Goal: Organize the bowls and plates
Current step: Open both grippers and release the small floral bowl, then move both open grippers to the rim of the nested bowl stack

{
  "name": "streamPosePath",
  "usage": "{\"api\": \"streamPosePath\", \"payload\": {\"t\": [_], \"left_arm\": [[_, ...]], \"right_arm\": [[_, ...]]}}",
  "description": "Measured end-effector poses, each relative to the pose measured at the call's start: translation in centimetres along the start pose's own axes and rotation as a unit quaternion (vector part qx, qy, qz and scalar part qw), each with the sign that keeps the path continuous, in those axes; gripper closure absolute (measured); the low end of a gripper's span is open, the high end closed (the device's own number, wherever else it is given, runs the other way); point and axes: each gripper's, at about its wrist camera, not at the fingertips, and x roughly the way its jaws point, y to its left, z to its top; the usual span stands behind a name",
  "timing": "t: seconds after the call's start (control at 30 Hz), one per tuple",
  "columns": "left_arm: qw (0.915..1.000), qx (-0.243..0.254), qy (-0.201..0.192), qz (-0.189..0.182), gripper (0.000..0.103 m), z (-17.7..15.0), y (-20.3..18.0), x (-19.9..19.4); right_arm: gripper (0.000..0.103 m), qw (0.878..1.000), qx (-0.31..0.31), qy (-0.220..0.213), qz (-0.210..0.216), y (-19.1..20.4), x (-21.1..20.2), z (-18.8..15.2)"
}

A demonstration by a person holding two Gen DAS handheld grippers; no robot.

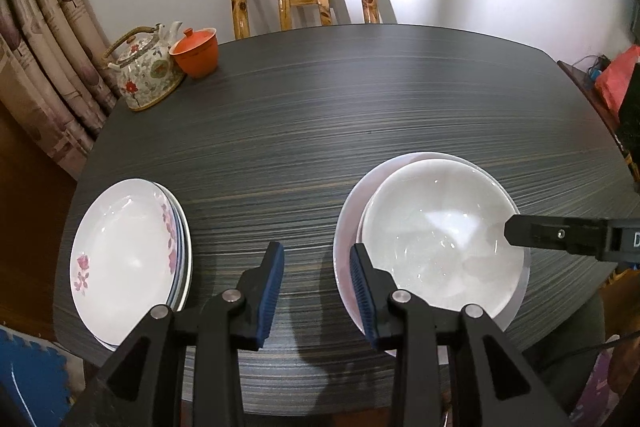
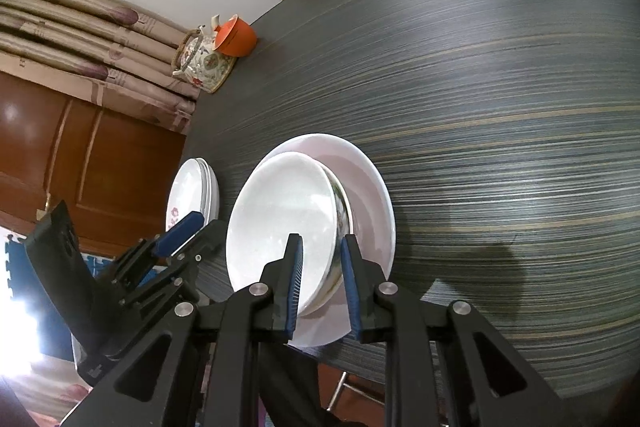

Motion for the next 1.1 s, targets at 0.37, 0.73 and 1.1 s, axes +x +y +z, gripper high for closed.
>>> {"api": "streamPosePath", "payload": {"t": [0.37, 0.73, 1.1], "left_arm": [[0.9999, -0.002, -0.005, 0.009, 0.068, -1.5, 0.5, -0.8], [0.9987, -0.033, -0.014, -0.037, 0.064, -4.5, 2.4, -1.2], [0.9896, -0.08, -0.011, -0.119, 0.063, -7.4, 5.2, 0.2]], "right_arm": [[0.081, 0.999, -0.028, -0.009, -0.021, 1.2, -0.3, -1.3], [0.064, 0.993, -0.078, -0.087, -0.03, 2.8, -2.7, -4.4], [0.051, 0.982, -0.056, -0.16, -0.08, 0.1, -4.7, -7.0]]}}
